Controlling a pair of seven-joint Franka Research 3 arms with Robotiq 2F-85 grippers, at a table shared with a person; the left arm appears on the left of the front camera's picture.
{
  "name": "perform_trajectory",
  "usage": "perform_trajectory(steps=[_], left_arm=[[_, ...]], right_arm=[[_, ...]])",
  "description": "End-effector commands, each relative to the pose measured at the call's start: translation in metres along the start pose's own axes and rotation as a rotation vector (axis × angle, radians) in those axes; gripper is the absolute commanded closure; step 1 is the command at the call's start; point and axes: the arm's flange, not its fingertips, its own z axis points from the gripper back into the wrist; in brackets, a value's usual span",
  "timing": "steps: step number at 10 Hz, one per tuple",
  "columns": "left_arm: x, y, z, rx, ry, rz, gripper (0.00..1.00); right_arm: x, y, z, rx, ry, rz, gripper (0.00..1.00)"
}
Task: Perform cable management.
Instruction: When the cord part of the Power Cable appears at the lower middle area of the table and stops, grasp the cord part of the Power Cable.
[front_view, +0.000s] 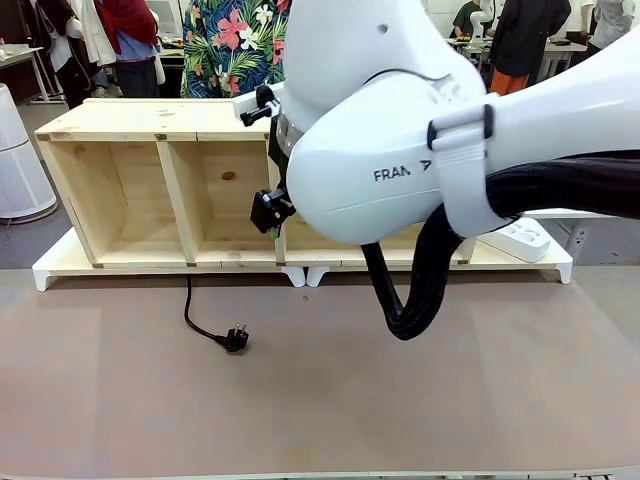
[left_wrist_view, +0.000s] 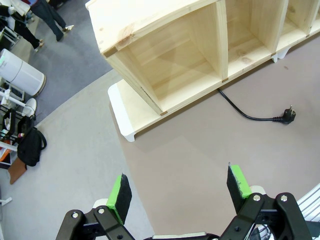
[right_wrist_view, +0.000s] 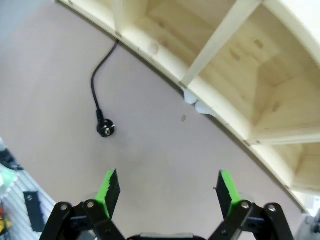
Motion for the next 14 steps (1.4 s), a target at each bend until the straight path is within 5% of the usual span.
perform_trajectory(steps=[1,7,14], left_arm=[[0.000,0.000,0.000,0.001,-0.005,0.013,0.00],[0.000,0.000,0.000,0.001,-0.005,0.013,0.00],[0.000,0.000,0.000,0.001,-0.005,0.013,0.00]], right_arm=[[0.015,0.014,-0.027,0.000,0.054,-0.006,0.00],[0.021,0.051,-0.065,0.081,0.126,0.038,0.00],[0.015,0.049,-0.063,0.115,0.121,0.049,0.00]])
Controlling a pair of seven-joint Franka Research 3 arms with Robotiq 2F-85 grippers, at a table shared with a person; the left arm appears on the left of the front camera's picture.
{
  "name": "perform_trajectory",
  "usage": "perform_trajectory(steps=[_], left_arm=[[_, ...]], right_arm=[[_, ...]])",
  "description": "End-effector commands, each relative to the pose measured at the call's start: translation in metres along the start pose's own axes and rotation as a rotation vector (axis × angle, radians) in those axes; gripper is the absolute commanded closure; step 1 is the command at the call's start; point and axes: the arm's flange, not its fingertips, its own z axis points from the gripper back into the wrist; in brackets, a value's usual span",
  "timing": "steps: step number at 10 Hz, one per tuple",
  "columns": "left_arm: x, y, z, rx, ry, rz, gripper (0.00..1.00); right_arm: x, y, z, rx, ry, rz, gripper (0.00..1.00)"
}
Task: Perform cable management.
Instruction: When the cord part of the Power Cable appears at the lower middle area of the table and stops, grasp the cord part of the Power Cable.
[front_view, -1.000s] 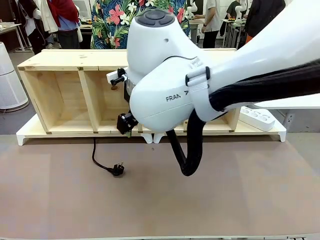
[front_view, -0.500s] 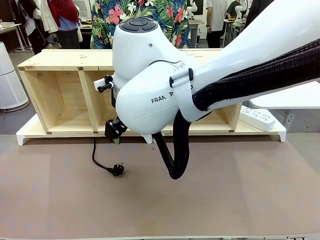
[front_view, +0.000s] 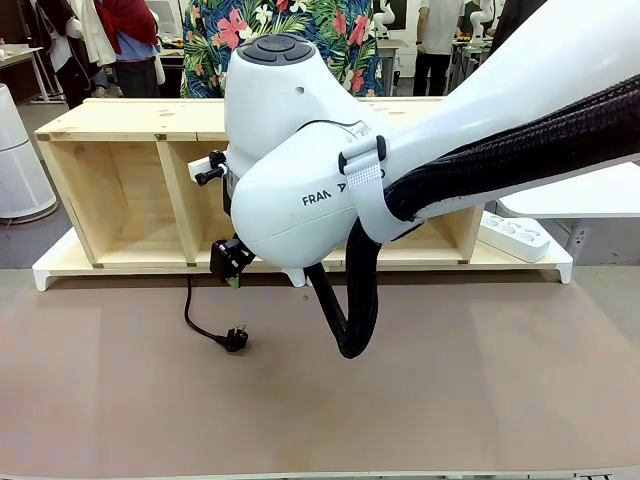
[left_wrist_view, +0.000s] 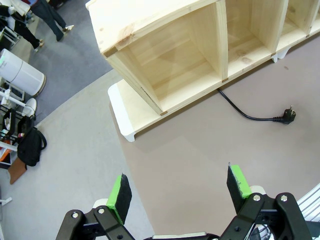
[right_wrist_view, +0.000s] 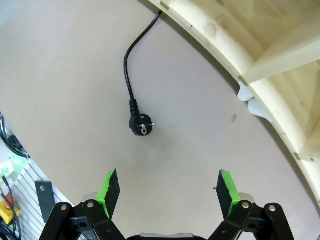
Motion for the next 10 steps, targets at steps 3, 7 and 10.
perform_trajectory(steps=[3,7,10], left_arm=[[0.000,0.000,0.000,0.000,-0.005,0.013,0.00],[0.000,0.000,0.000,0.000,-0.005,0.013,0.00],[0.000,0.000,0.000,0.000,-0.005,0.013,0.00]], right_arm=[[0.000,0.001,0.000,0.000,-0.004,0.001,0.00],[0.019,0.011,-0.018,0.029,0.032,0.042,0.00],[0.043,0.038,-0.049,0.069,0.085,0.140,0.00]])
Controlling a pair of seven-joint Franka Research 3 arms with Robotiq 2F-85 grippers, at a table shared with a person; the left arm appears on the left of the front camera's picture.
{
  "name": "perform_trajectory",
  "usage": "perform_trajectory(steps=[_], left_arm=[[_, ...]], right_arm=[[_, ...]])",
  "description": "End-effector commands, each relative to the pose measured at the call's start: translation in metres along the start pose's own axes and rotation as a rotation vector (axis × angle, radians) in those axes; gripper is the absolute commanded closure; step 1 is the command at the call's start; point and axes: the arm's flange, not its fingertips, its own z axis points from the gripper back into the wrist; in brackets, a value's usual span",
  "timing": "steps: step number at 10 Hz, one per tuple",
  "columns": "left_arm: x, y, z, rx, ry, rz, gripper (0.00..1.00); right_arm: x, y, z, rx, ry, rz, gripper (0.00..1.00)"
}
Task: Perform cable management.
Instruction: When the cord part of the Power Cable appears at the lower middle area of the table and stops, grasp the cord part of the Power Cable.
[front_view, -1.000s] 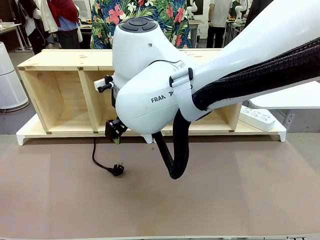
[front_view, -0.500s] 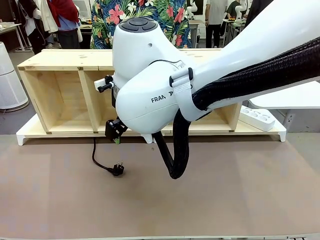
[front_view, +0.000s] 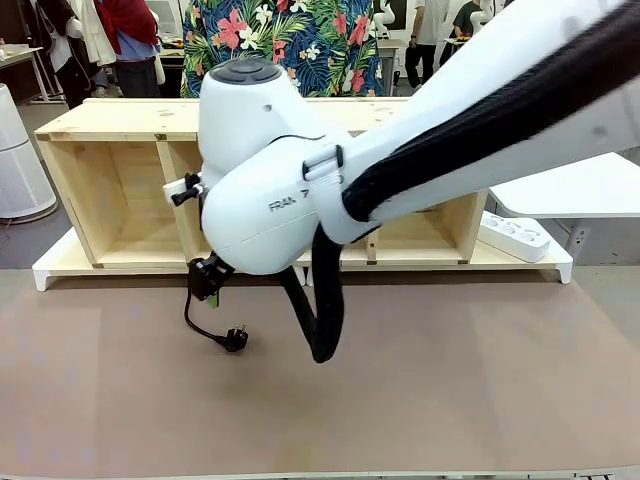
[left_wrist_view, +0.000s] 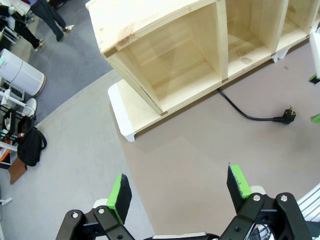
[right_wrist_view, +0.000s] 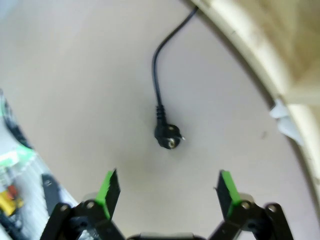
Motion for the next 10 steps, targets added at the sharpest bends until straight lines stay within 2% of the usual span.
perform_trajectory(steps=[1,6,10], left_arm=[[0.000,0.000,0.000,0.000,-0.005,0.013,0.00],[0.000,0.000,0.000,0.000,-0.005,0.013,0.00],[0.000,0.000,0.000,0.000,-0.005,0.013,0.00]], right_arm=[[0.026,0.009,-0.018,0.018,0.030,0.076,0.00],[0.034,0.018,-0.072,-0.002,0.092,0.114,0.00],[0.044,0.016,-0.108,0.056,0.129,0.140,0.00]])
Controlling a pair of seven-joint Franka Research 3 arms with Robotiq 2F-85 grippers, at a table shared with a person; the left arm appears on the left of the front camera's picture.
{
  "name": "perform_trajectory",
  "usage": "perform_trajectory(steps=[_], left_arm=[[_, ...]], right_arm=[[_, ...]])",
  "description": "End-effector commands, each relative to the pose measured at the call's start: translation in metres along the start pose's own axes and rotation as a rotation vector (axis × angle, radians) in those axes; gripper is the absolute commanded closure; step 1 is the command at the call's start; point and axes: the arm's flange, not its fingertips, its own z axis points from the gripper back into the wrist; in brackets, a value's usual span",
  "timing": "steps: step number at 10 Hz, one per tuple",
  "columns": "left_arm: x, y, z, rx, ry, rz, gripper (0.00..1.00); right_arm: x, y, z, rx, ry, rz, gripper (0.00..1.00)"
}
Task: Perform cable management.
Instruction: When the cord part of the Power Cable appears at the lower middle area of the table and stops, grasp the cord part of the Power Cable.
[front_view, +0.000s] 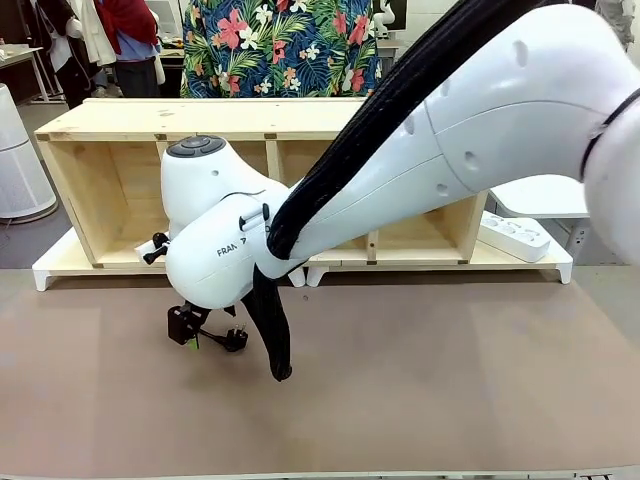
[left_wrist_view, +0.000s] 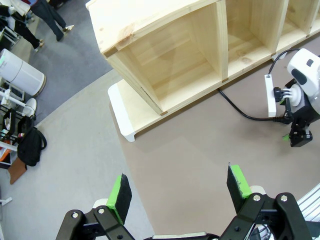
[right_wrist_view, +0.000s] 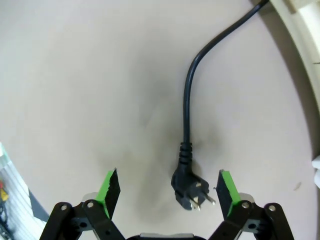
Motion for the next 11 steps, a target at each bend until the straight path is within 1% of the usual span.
perform_trajectory(steps=[1,5,10,11], left_arm=[[0.000,0.000,0.000,0.000,-0.005,0.013,0.00],[0.000,0.000,0.000,0.000,-0.005,0.013,0.00],[0.000,0.000,0.000,0.000,-0.005,0.013,0.00],[0.000,0.000,0.000,0.000,-0.005,0.013,0.00]], right_arm=[[0.013,-0.007,-0.010,0.011,0.032,0.007,0.00],[0.016,-0.020,-0.029,0.038,0.089,0.000,0.00],[0.013,-0.024,-0.033,0.034,0.122,-0.024,0.00],[0.012,-0.024,-0.033,0.027,0.128,-0.024,0.02]])
